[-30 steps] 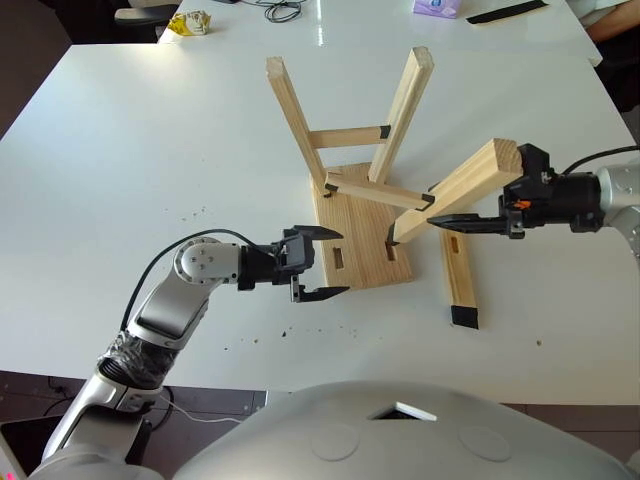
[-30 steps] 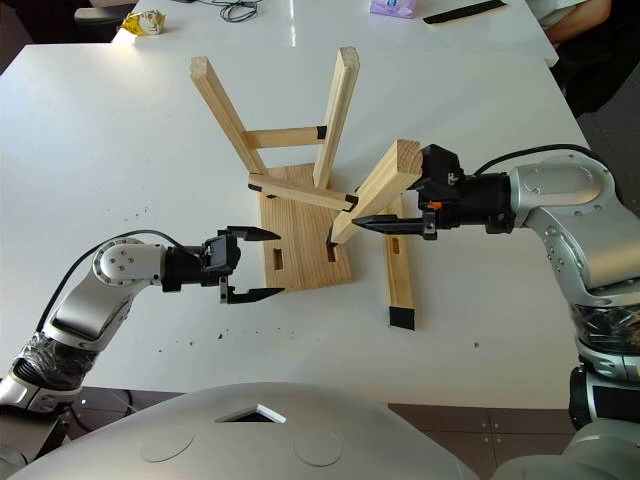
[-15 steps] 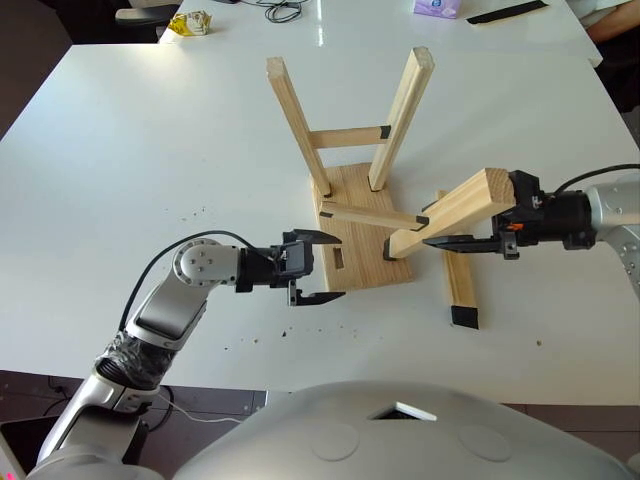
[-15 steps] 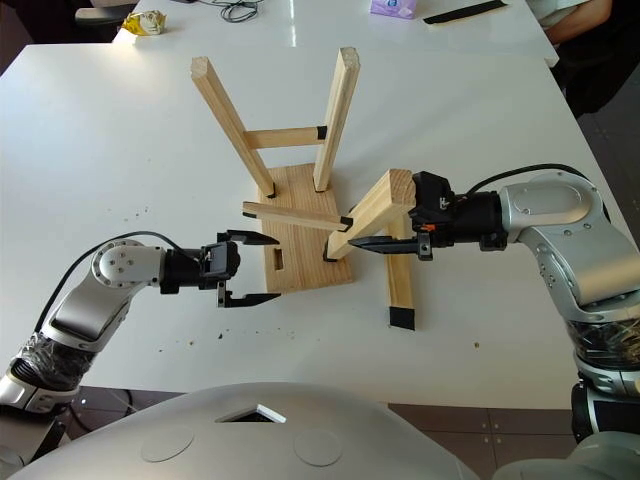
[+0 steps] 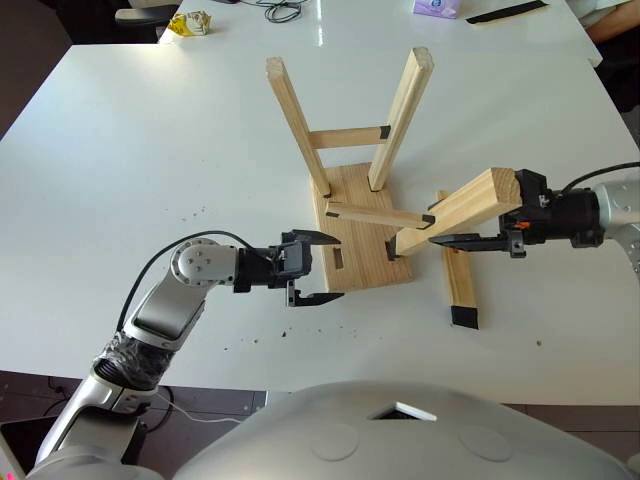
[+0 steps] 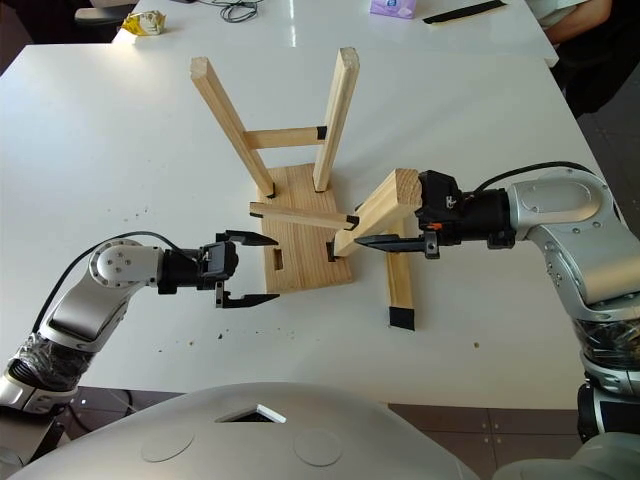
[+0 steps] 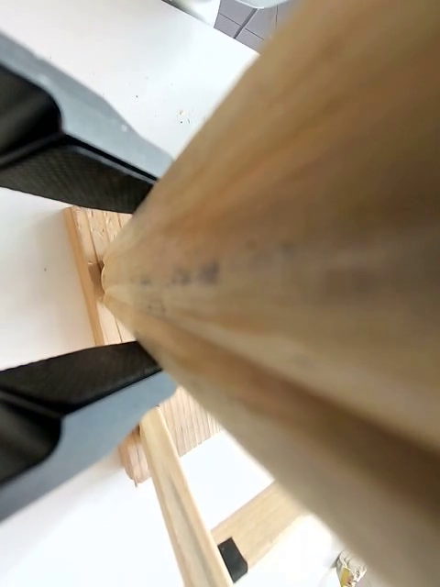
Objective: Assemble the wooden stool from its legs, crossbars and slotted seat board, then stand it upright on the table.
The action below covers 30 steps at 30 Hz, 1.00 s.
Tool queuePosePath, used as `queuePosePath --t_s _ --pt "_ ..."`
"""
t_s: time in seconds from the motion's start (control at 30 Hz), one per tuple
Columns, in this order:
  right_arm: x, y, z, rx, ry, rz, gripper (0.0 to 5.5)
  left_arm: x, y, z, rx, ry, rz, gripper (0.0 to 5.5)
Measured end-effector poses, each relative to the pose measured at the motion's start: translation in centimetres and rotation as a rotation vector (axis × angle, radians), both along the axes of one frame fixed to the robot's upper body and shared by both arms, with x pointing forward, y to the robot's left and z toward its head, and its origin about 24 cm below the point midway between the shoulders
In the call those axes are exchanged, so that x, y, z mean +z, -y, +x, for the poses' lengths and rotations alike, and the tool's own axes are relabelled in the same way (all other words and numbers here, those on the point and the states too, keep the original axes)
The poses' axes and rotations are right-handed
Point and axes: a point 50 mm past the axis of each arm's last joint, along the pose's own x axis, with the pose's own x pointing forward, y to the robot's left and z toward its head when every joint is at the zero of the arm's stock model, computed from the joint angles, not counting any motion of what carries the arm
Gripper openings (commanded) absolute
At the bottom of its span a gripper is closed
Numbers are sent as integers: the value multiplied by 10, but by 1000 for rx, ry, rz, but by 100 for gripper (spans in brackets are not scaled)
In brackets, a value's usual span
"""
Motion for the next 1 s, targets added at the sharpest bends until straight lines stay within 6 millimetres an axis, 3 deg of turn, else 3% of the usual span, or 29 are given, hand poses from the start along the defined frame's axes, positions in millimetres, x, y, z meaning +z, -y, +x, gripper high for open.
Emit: queuePosePath --t_s 0.3,0.6,1.0 --pt "-5 -3 -12 9 -29 19 201 2 -1 1 0 -5 -7 458" --pt "-17 1 -10 -44 -264 88 201 4 -5 3 19 2 -1 458" --pt "-21 -18 -16 -30 -88 48 201 4 -10 -1 23 -4 19 458"
